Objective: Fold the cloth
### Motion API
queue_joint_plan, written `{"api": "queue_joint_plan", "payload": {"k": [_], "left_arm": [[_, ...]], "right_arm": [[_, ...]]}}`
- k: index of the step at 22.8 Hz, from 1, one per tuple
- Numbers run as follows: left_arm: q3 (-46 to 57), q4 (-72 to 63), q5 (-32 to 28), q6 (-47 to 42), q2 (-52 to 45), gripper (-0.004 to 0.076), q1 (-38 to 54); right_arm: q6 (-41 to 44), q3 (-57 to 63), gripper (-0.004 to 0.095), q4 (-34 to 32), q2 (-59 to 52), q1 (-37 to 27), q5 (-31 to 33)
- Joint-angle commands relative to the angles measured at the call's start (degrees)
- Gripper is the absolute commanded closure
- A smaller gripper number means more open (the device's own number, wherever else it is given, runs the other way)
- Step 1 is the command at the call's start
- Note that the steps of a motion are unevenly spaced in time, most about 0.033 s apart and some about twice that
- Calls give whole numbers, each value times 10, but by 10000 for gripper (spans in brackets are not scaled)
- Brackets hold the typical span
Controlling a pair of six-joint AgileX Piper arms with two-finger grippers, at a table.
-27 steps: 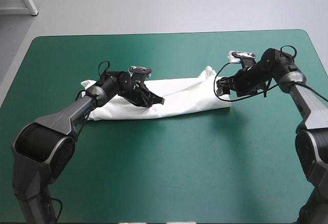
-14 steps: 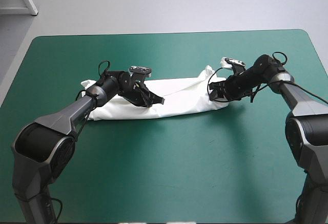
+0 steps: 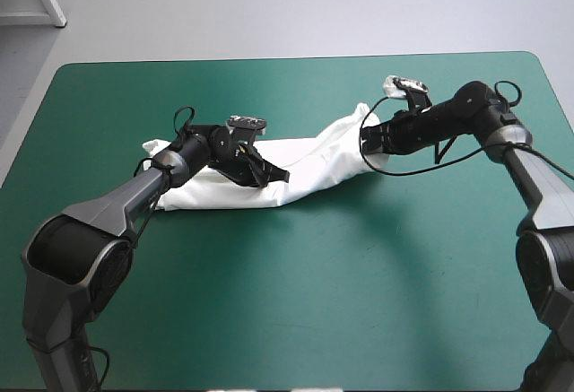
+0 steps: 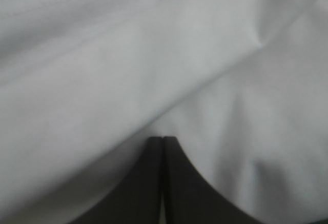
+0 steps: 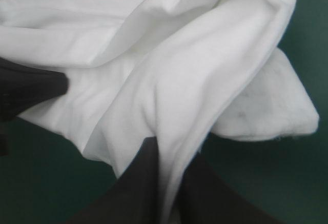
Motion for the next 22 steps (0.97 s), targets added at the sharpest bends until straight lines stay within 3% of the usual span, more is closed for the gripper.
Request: {"api": "queue_joint_plan", "payload": {"k": [1,3,12,18,22], "left_arm": [[-10,-24,-9,-6,-17,734,-24],[-10,-47,-10,-6,-17,734,-27],[-15,-58,-4,-3,-24,734,-26],[-37,34,38,-43,-120,734,-24],[-37,115,109,-66,-196,734,-21]], "right_arm": [[-15,-53,922,54,-64,15,30],[-14,-96,922,68,-64,37,59],[19,-183,922,51,-64,103,49],[25,-183,922,36,-64,104,40],[22,-183,922,48,-64,105,35]]}}
